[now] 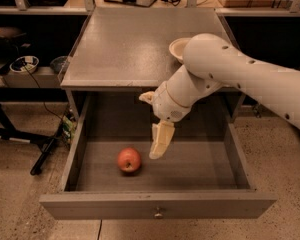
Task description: Pick apple from top drawer and place on counter
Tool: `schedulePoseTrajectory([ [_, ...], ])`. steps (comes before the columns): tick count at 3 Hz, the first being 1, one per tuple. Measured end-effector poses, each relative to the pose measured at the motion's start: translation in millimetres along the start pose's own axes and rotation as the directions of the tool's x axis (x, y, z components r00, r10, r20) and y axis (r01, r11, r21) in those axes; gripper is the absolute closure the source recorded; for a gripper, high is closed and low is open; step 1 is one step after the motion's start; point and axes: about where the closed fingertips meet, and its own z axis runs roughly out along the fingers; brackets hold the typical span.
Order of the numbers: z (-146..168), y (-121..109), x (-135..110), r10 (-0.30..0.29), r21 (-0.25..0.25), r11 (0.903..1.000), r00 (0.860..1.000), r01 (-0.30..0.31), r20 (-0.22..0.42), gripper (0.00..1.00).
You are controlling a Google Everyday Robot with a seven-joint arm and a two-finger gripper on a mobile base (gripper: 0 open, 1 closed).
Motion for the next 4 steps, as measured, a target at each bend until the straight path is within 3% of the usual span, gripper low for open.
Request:
schedulePoseTrajectory([
  [2, 41, 3, 9, 0.047, -0.036, 0.9982, 0.999, -0.048, -0.019, 0.0],
  [4, 79, 3, 5, 0.04, -0.096, 0.9945, 0.999, -0.042, -0.023, 0.0],
])
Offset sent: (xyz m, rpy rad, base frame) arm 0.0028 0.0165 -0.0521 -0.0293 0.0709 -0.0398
